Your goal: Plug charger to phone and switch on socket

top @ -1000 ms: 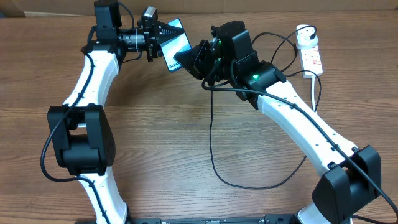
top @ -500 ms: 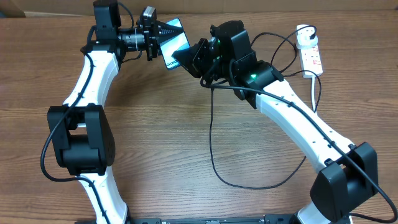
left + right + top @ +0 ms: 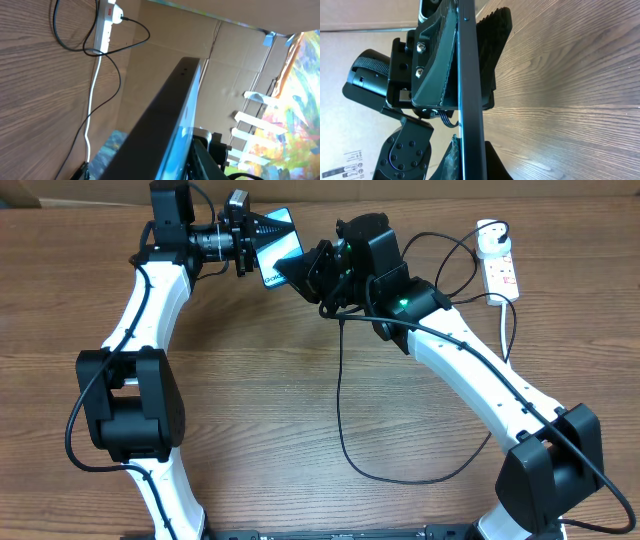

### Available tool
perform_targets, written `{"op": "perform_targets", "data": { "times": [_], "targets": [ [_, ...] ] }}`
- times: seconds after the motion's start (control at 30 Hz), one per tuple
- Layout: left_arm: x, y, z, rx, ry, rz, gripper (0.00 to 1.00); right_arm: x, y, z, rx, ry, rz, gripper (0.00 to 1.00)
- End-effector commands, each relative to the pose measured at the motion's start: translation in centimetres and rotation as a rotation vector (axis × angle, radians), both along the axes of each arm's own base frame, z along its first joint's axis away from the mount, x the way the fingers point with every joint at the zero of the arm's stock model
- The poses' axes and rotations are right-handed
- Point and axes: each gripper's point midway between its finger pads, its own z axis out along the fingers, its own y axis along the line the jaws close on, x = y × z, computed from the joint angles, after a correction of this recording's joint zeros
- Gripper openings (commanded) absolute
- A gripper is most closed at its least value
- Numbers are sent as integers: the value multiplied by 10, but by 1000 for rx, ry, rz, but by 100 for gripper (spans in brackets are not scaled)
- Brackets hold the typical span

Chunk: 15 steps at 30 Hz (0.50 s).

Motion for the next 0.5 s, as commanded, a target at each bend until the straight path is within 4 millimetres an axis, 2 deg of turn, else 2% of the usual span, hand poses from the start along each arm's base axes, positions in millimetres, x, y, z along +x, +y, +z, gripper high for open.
{"op": "perform_targets", "data": {
  "times": [0.0,0.2,0.47],
  "targets": [
    [-28,-67,15,1,19,-117,5,-26,39,-38,-103,-58,145,4],
    [-15,-64,8,28,142,-21,4,-25,38,-39,-107,-59,138,4],
    [-3,-61,1,53,195,61,4,-25,38,-40,-109,-56,138,4]
  ]
}}
